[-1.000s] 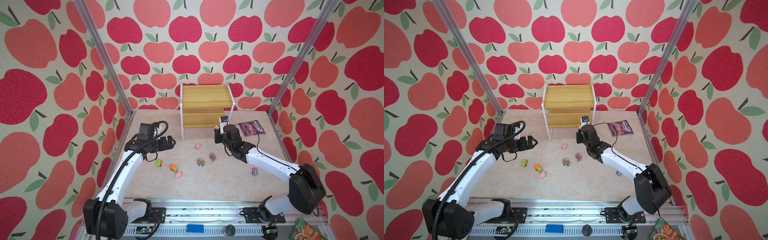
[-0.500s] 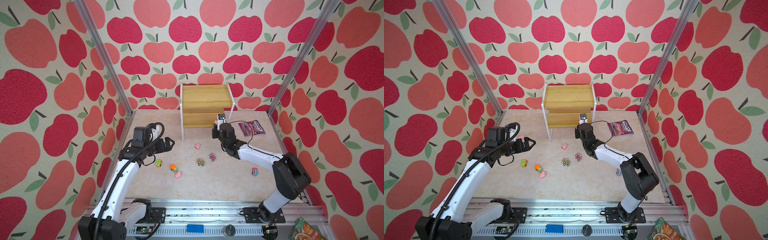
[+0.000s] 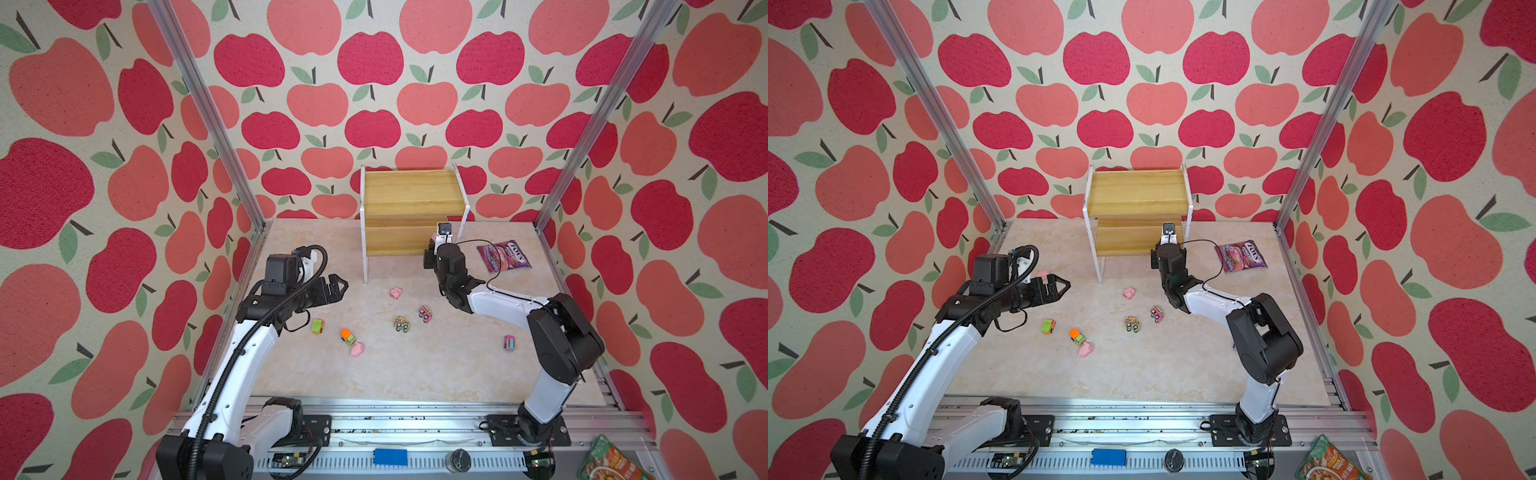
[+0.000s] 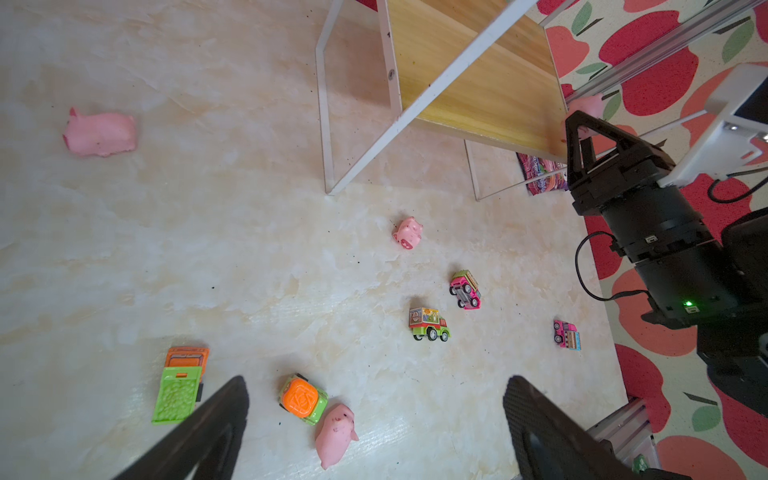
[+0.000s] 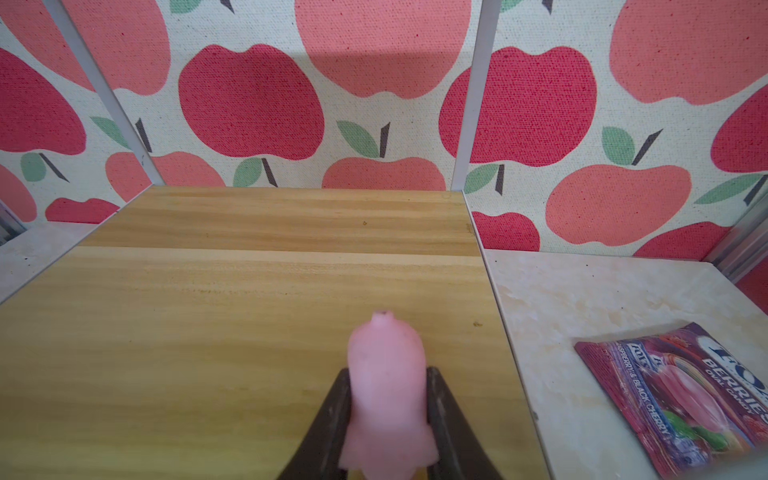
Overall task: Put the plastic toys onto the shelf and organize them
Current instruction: 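Lift the pink pig with the right gripper onto the lower shelf tier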
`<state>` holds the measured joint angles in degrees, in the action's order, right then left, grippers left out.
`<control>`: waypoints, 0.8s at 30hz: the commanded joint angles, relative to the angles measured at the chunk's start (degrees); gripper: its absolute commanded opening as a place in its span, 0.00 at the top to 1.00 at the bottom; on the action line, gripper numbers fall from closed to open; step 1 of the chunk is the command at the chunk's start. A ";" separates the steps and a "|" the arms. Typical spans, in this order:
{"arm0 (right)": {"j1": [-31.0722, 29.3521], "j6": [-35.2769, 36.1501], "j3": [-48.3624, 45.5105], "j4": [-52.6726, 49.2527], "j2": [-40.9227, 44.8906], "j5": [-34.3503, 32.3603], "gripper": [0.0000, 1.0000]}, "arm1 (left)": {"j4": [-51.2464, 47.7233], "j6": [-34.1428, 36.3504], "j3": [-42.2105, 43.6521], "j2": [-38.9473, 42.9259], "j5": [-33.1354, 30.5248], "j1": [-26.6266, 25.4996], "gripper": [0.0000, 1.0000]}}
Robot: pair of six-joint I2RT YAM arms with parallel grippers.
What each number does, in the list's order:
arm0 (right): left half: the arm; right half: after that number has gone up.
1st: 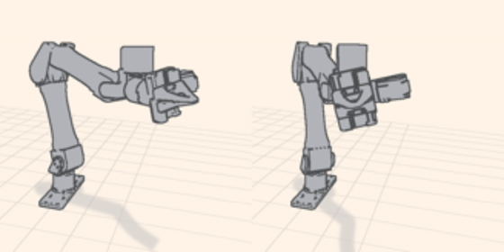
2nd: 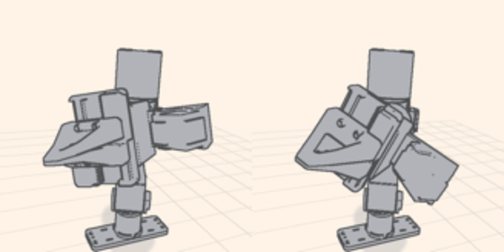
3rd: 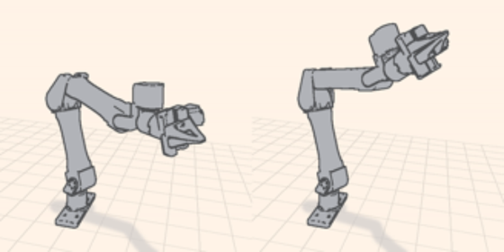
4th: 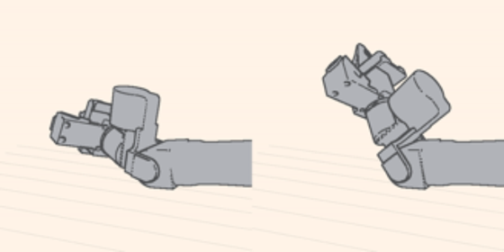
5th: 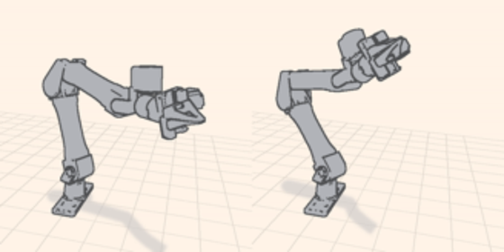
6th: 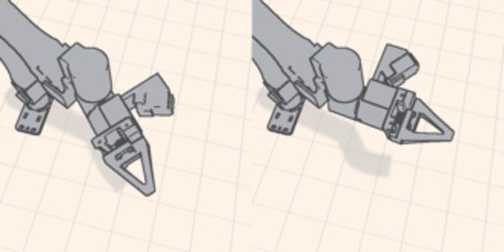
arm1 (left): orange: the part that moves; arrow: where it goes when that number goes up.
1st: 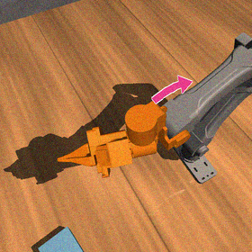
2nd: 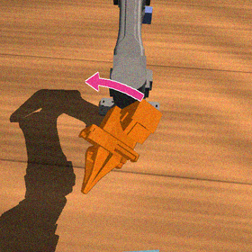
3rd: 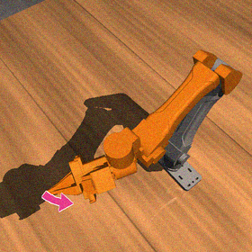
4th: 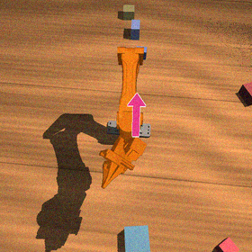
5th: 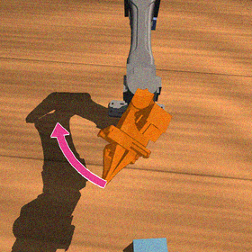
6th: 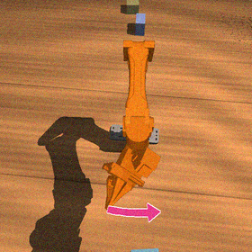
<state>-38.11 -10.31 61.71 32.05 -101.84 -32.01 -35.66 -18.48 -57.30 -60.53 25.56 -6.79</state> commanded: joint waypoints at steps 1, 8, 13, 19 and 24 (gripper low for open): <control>0.64 -0.11 1.72 2.57 -1.14 -1.27 0.69 | 0.94 0.39 0.72 -0.11 0.59 0.49 0.02; 1.43 -1.07 3.32 0.19 -2.81 -0.41 0.68 | 1.37 0.12 0.68 -0.73 1.50 1.07 0.02; 1.56 -1.55 3.83 -1.25 -3.84 0.08 0.67 | 1.56 -0.06 0.77 -1.03 1.95 1.34 0.02; 1.63 -2.41 4.05 -2.37 -4.42 1.13 0.62 | 1.82 -0.15 0.79 -1.08 2.22 1.69 0.02; 1.65 -1.89 5.47 -3.72 -3.70 2.15 0.53 | 1.82 -0.15 0.81 -0.99 2.18 1.95 0.01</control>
<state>-36.71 -11.97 64.93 30.09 -105.12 -30.79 -34.83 -18.50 -57.12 -61.23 26.68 -5.23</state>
